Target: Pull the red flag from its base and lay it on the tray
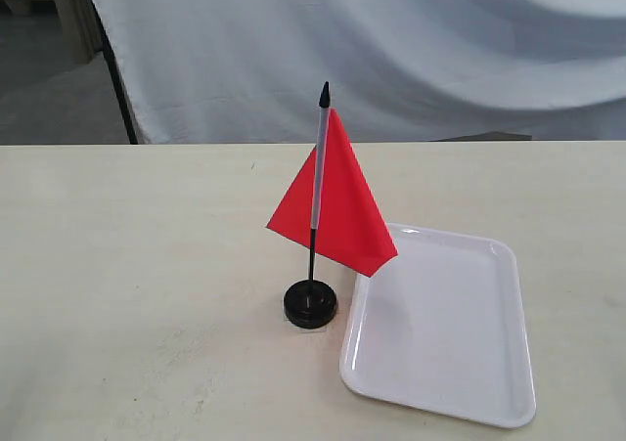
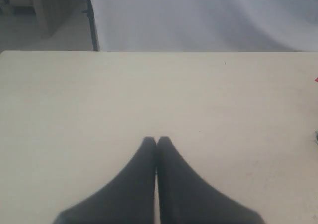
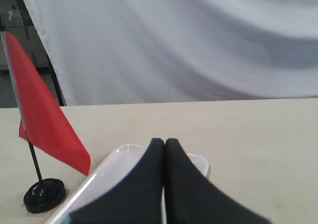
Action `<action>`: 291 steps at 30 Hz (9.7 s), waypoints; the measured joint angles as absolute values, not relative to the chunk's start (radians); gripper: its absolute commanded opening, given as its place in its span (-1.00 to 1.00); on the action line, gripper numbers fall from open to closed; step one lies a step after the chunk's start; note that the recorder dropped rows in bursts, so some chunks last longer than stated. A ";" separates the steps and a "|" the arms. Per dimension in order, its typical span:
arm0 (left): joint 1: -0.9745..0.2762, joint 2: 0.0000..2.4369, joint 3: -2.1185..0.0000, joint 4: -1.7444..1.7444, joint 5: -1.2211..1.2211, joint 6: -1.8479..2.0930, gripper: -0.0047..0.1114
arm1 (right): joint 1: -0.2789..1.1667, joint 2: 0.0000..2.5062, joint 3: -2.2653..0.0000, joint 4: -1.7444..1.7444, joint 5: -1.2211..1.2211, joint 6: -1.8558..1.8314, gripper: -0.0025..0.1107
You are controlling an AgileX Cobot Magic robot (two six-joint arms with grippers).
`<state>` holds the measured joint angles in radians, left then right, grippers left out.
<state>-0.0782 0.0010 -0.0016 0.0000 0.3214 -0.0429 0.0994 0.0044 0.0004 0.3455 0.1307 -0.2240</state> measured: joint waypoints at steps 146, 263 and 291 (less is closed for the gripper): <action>-0.078 0.001 -0.002 0.000 0.321 -0.043 -0.92 | 0.355 1.329 -0.792 0.170 0.238 -0.286 -0.96; -0.078 0.001 -0.002 0.000 0.322 -0.043 -0.92 | 0.032 0.004 -0.163 -0.090 0.107 0.289 -0.97; -0.078 0.001 -0.002 0.000 0.322 -0.043 -0.92 | 0.032 0.004 -0.002 -0.085 0.177 0.224 -0.97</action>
<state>-0.0782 0.0010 -0.0016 0.0000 0.3221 -0.0429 0.0323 0.0045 -0.0019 -0.0854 0.1774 0.2237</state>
